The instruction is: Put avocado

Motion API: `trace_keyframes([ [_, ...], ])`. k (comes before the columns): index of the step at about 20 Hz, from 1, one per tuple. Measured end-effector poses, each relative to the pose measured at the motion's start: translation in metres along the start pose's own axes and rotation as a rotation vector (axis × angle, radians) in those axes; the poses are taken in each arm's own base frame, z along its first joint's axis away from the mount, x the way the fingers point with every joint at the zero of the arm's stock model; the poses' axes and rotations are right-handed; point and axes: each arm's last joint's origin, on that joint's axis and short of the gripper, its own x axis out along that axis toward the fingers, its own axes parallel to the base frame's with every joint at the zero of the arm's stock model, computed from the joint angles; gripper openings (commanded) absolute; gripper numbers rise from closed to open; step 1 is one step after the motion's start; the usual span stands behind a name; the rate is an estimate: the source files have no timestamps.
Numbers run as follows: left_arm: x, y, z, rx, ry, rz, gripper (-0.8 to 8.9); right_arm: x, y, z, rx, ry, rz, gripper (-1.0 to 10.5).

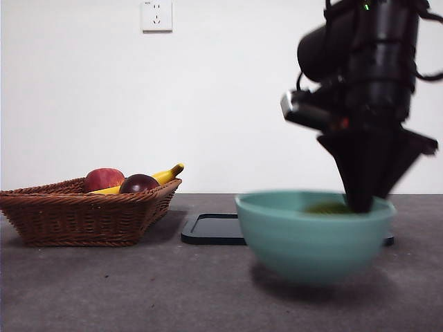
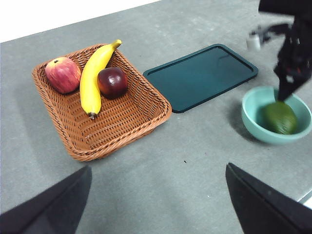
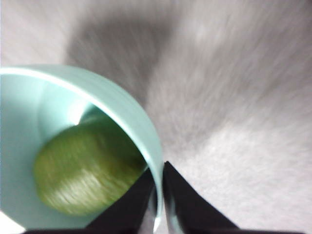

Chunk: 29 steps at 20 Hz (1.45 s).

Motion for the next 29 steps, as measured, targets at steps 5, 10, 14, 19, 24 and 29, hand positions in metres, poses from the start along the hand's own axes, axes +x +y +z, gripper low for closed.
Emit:
trace_keyframes([
  [5,0.000,0.000,0.000,0.000,0.000,0.000,4.37,-0.046,0.004,0.020,0.030,-0.102,-0.050,0.1],
  [10,0.000,0.000,0.000,0.000,0.000,0.000,4.37,-0.064,-0.016,0.065,0.110,-0.115,-0.053,0.1],
  [14,0.000,0.000,0.000,0.000,0.000,0.000,4.37,-0.058,-0.033,0.107,0.147,-0.133,-0.001,0.1],
  [19,0.000,0.000,0.000,0.000,0.000,0.000,4.37,-0.033,-0.054,0.143,0.180,-0.154,-0.002,0.1],
  [24,0.000,0.000,0.000,0.000,0.000,0.000,4.37,-0.019,-0.063,0.153,0.216,-0.177,-0.052,0.1],
  [29,0.000,0.000,0.000,0.000,0.000,0.000,4.36,-0.019,-0.064,0.153,0.229,-0.173,-0.051,0.1],
])
